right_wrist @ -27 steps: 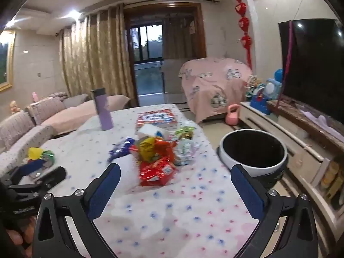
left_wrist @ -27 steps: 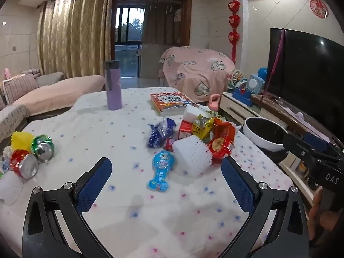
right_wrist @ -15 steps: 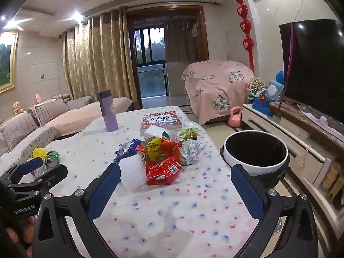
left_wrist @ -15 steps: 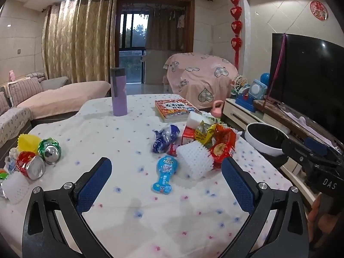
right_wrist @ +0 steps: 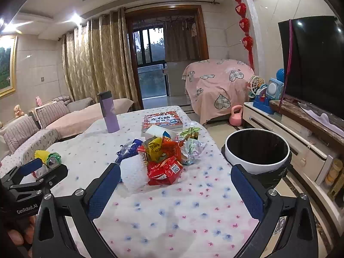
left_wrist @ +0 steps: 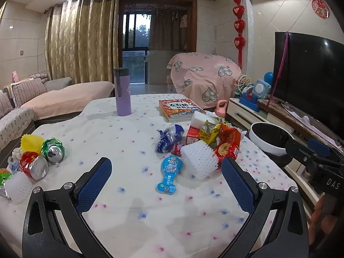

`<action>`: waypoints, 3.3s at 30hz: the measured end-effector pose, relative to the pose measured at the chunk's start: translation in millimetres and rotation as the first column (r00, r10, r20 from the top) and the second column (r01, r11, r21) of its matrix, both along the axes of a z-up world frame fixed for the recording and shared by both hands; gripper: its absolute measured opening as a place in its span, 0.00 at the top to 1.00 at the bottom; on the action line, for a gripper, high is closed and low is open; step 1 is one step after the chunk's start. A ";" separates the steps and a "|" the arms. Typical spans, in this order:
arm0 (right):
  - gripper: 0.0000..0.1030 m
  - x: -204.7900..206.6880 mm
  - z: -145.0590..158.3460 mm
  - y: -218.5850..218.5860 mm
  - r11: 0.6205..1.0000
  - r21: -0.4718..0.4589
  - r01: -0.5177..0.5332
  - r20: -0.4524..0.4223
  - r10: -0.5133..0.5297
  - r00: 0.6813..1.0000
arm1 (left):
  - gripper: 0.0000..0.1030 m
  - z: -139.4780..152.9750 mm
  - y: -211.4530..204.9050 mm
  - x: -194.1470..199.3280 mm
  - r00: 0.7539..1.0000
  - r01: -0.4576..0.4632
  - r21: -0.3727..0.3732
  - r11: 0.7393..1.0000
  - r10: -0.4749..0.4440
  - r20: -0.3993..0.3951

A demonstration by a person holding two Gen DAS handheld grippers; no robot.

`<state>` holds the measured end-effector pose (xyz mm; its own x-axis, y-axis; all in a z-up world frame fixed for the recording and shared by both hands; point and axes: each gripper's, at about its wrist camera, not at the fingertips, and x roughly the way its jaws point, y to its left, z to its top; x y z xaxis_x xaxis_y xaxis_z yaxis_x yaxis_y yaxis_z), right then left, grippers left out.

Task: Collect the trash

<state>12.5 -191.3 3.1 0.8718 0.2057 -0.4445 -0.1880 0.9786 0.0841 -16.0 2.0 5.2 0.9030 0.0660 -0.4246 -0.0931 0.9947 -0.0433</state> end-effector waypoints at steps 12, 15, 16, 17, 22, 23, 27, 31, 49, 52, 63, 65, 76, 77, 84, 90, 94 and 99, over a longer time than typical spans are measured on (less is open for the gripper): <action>0.00 1.1 -1.7 1.6 1.000 0.005 -0.006 -0.003 0.006 1.000 | 0.00 -1.8 -0.7 2.0 1.000 0.002 -0.004 1.000 -0.002 -0.007; 0.00 0.5 -1.6 1.5 1.000 0.011 -0.010 -0.003 0.010 1.000 | 0.00 -3.3 -0.6 2.6 1.000 -0.001 -0.005 1.000 0.001 -0.011; 0.00 0.5 -1.7 1.7 1.000 0.012 -0.010 -0.003 0.010 1.000 | 0.00 -3.4 -0.5 2.7 1.000 -0.001 -0.007 1.000 0.001 -0.012; 0.00 0.3 -1.6 1.5 1.000 0.011 -0.010 -0.003 0.010 1.000 | 0.00 -3.5 -0.6 2.6 1.000 -0.001 -0.008 1.000 0.001 -0.012; 0.00 -0.1 -1.5 1.1 1.000 0.015 -0.010 -0.002 0.011 1.000 | 0.00 -3.9 -0.4 2.7 1.000 0.000 -0.007 1.000 0.000 -0.011; 0.00 -0.2 -1.3 1.1 1.000 0.015 -0.011 -0.002 0.011 1.000 | 0.00 -3.6 -0.4 2.5 1.000 -0.001 -0.007 1.000 0.001 -0.011; 0.00 -0.4 -1.4 1.5 1.000 0.015 -0.010 -0.002 0.010 1.000 | 0.00 -4.0 -0.3 2.3 1.000 -0.001 -0.010 1.000 0.001 -0.013; 0.00 -0.2 -1.3 1.6 1.000 0.015 -0.011 -0.002 0.011 1.000 | 0.00 -4.7 -0.8 2.6 1.000 0.001 -0.012 1.000 -0.001 -0.013; 0.00 2.6 -4.2 -0.8 0.999 0.037 -0.020 -0.018 0.021 1.000 | 0.00 -8.8 -3.0 7.5 0.999 0.015 -0.024 1.000 -0.015 -0.031; 0.00 6.2 -6.0 -1.7 0.999 0.043 -0.022 -0.029 0.023 0.999 | 0.00 -12.8 -0.4 12.9 0.998 0.020 -0.045 0.999 -0.023 -0.061; 0.01 38.7 -25.5 -7.5 0.992 0.110 -0.057 -0.131 0.072 0.989 | 0.00 -28.1 9.7 46.4 0.982 0.038 -0.108 0.993 -0.057 -0.177; 0.01 47.8 -31.3 -10.1 0.991 0.121 -0.050 -0.161 0.069 0.985 | 0.00 -31.6 10.8 54.8 0.978 0.047 -0.130 0.990 -0.072 -0.198; 0.37 107.7 -67.7 -20.9 0.965 0.260 -0.033 -0.341 0.123 0.932 | 0.22 -49.5 -2.5 111.2 0.934 0.122 -0.216 0.969 -0.185 -0.307; 0.37 112.5 -70.6 -20.4 0.962 0.271 -0.033 -0.353 0.132 0.926 | 0.23 -51.8 -3.8 115.1 0.930 0.121 -0.223 0.967 -0.189 -0.314; 0.37 144.5 -93.0 -14.4 0.941 0.337 -0.035 -0.428 0.187 0.884 | 0.38 -70.4 -5.9 145.3 0.892 0.142 -0.304 0.942 -0.255 -0.373; 0.76 152.0 -104.0 -10.5 0.924 0.377 -0.063 -0.447 0.241 0.862 | 0.83 -76.3 -19.8 149.4 0.861 0.216 -0.346 0.913 -0.345 -0.374; 0.87 140.6 -97.8 -15.1 0.922 0.377 -0.090 -0.429 0.259 0.865 | 0.89 -68.9 -24.9 139.8 0.861 0.246 -0.334 0.910 -0.363 -0.357; 0.90 119.1 -90.4 -27.4 0.920 0.378 -0.101 -0.411 0.265 0.872 | 0.90 -56.2 -33.0 128.1 0.857 0.284 -0.330 0.900 -0.393 -0.333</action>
